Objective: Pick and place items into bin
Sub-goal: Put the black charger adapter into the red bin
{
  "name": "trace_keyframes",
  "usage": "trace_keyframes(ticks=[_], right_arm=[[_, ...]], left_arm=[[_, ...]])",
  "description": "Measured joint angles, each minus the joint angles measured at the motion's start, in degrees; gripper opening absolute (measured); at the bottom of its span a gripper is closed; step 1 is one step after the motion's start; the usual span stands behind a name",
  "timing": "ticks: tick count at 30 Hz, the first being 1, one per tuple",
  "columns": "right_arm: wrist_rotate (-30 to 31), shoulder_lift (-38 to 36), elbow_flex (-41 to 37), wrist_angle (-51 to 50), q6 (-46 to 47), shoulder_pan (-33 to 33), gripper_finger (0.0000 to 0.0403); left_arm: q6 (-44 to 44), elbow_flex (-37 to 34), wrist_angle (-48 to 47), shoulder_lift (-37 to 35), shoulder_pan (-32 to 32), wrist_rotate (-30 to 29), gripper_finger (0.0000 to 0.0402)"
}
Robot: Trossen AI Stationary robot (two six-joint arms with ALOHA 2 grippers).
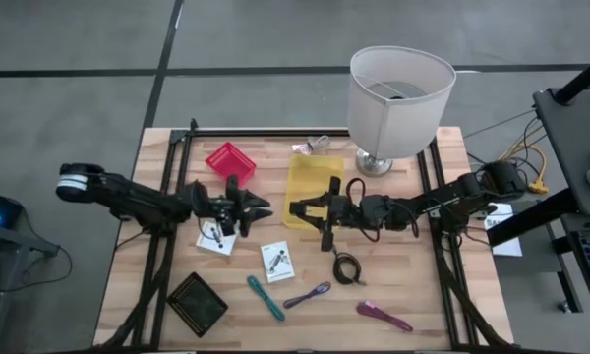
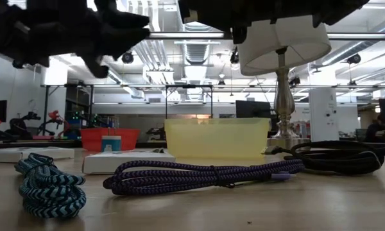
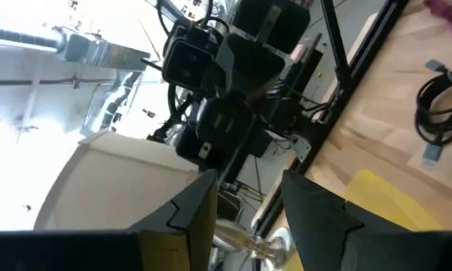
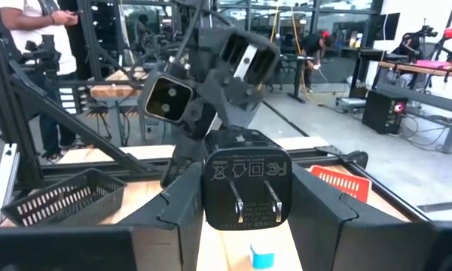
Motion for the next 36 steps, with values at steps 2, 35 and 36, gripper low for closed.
trace_keyframes(ticks=[2, 35, 36], right_arm=[[0.0, 0.0, 0.0, -0.3, 0.0, 0.0, 0.0139], [0.5, 0.1, 0.0, -0.6, -0.2, -1.6, 0.0140], [0.3, 0.1, 0.0, -0.6, -0.2, -1.6, 0.0140]], left_arm=[[1.5, 2.0, 0.1, 1.7, 0.0, 0.0, 0.0135], [16.0, 14.1, 0.3, 14.1, -1.5, 0.5, 0.0224], [16.1, 14.2, 0.4, 14.2, -1.5, 0.5, 0.0224]])
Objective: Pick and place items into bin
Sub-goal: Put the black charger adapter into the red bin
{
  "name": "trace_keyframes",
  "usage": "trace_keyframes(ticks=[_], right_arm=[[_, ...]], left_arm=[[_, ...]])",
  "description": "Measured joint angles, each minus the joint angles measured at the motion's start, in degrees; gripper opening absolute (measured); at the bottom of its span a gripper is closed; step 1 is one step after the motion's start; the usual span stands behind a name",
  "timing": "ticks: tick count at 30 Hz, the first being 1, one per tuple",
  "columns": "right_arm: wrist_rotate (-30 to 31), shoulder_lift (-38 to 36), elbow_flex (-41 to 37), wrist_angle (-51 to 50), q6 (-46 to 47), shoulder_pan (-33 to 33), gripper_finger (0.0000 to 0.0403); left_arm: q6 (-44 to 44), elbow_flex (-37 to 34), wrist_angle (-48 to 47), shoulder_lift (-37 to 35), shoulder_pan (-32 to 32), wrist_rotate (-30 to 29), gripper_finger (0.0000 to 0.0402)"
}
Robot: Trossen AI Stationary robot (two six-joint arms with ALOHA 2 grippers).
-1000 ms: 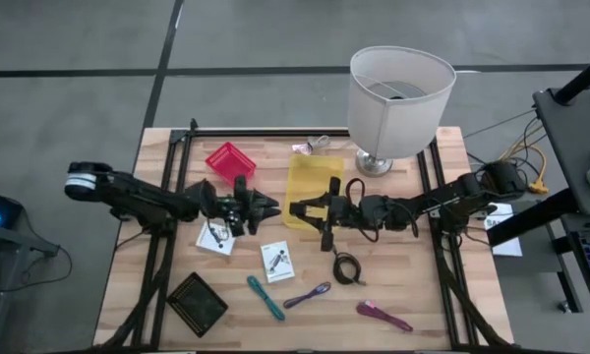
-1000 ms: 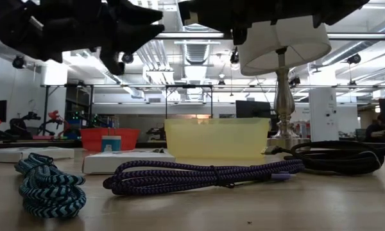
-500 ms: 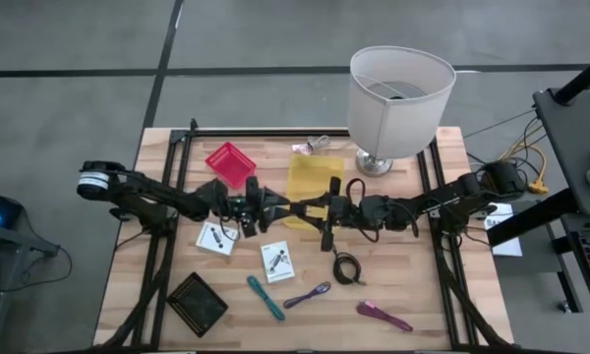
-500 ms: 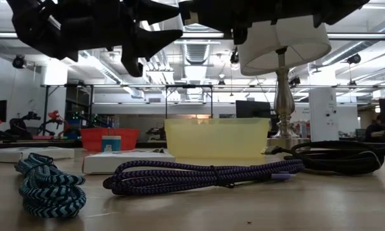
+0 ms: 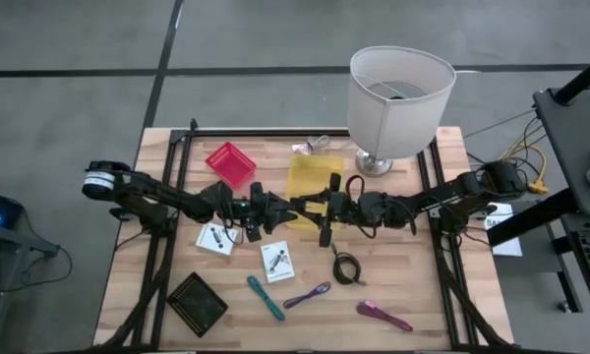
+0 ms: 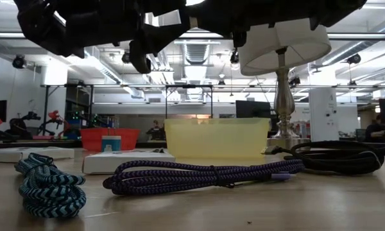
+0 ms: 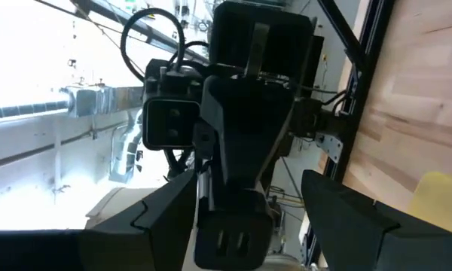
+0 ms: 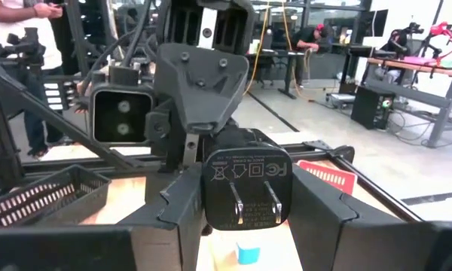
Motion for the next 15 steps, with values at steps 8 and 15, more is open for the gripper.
trace_keyframes(ticks=[8, 15], right_arm=[[-1.9, 0.0, 0.0, -0.4, 1.9, 0.0, 0.0141], [-2.8, 0.0, 0.0, -0.3, 2.6, 0.0, 0.0141]], left_arm=[[0.0, 0.3, 2.8, 0.2, 0.0, -0.2, 0.0224], [1.0, 0.3, 2.8, 0.3, 0.0, -0.4, 0.0224]])
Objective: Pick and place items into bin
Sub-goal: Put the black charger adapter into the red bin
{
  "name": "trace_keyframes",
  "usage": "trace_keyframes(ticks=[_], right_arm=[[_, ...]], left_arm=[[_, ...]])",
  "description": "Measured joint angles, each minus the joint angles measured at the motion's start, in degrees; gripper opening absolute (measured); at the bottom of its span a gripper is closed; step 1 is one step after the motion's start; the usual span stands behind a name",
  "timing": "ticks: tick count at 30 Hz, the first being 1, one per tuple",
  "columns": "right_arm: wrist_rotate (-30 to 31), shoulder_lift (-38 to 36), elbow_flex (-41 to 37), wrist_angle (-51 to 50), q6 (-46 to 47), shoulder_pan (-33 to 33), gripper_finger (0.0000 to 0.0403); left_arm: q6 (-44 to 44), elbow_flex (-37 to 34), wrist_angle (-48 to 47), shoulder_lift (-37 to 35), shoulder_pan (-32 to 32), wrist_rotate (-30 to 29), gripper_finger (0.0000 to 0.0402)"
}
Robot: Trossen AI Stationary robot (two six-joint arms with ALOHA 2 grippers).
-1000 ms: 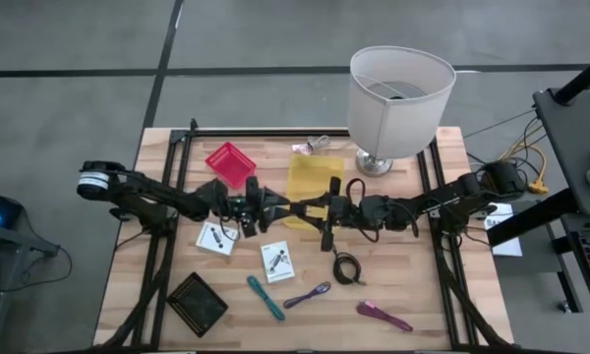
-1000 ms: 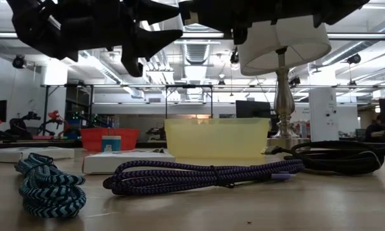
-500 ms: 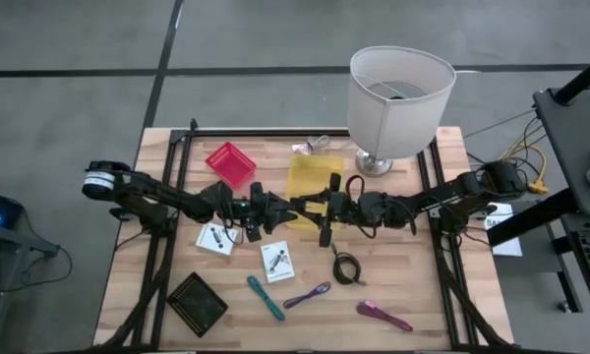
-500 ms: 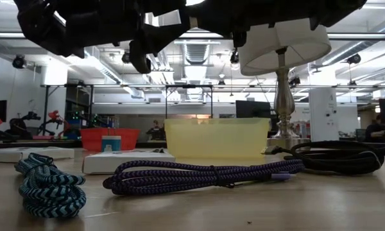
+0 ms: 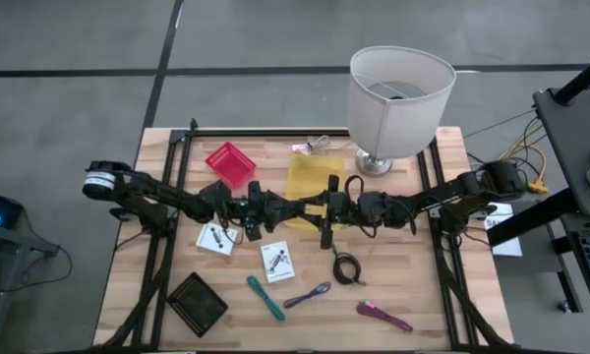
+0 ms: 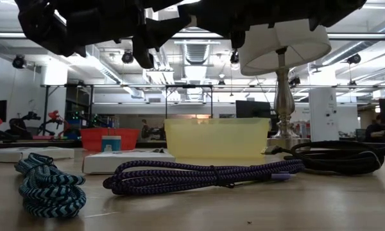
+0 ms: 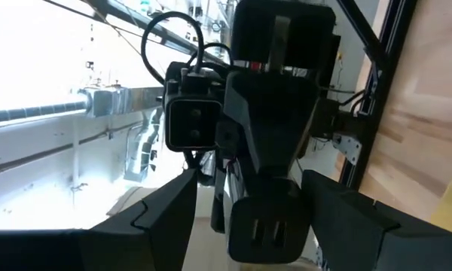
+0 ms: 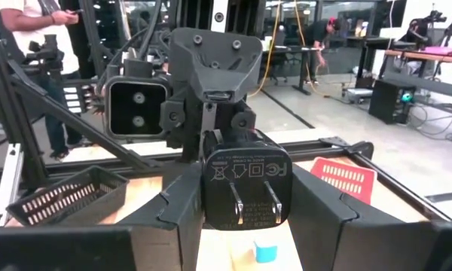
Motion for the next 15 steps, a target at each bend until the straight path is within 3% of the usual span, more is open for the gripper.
trace_keyframes(ticks=[15], right_arm=[[-0.2, -0.6, 0.0, 0.3, 3.1, 0.0, 0.0141]], left_arm=[[0.5, 0.0, 0.0, 0.3, 0.0, -0.1, 0.0222]])
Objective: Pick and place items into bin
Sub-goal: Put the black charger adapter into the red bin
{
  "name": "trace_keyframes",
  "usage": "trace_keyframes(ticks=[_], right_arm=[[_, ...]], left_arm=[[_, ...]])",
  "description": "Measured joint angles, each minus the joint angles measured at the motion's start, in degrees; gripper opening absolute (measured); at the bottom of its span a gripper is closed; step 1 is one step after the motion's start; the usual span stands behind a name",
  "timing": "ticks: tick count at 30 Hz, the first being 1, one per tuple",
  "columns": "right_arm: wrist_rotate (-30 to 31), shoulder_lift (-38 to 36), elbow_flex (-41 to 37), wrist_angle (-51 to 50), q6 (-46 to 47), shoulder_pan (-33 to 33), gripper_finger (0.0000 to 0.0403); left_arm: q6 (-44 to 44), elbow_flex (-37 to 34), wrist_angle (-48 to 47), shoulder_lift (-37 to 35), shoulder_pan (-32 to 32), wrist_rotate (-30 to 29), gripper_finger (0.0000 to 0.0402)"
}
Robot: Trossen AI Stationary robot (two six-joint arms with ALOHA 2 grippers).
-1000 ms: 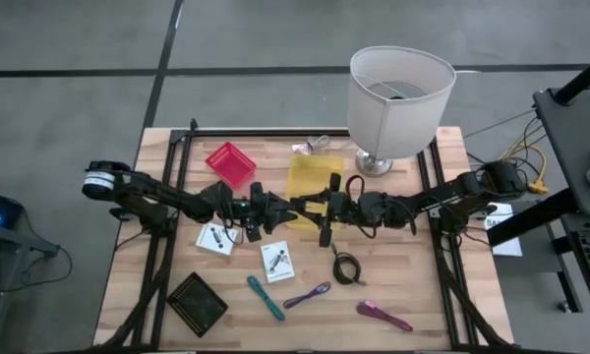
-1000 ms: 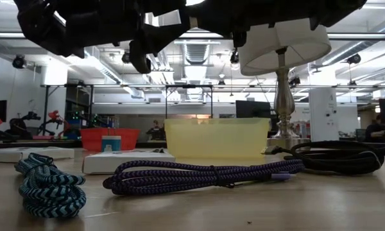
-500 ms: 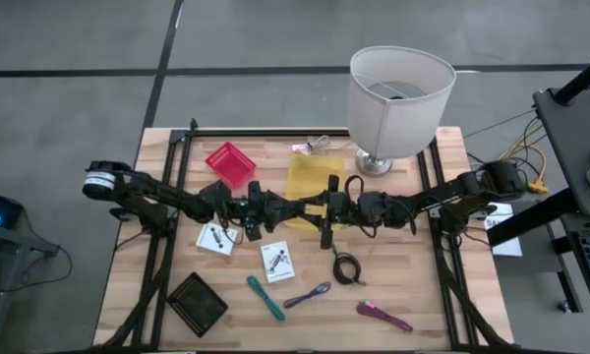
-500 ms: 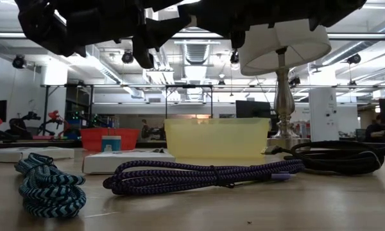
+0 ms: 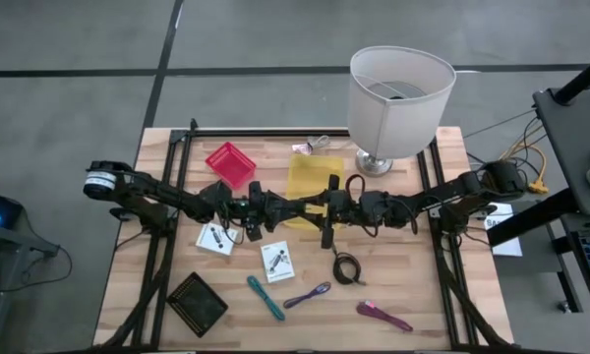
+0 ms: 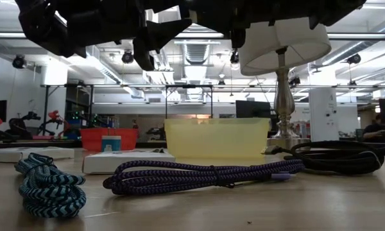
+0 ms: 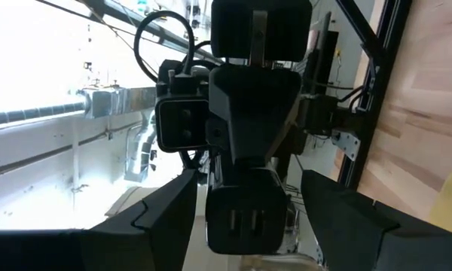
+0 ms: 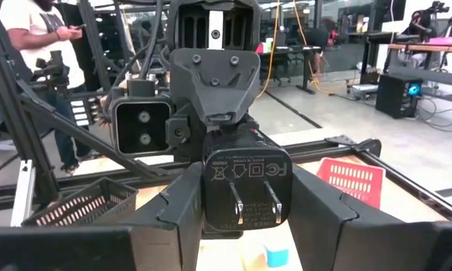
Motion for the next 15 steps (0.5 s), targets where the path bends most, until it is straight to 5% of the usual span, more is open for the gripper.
trace_keyframes(ticks=[15], right_arm=[[-1.5, -0.2, 0.0, 0.3, 2.1, -0.2, 0.0141]], left_arm=[[-0.5, 1.4, -0.2, 0.0, 0.0, 0.0, 0.0134]])
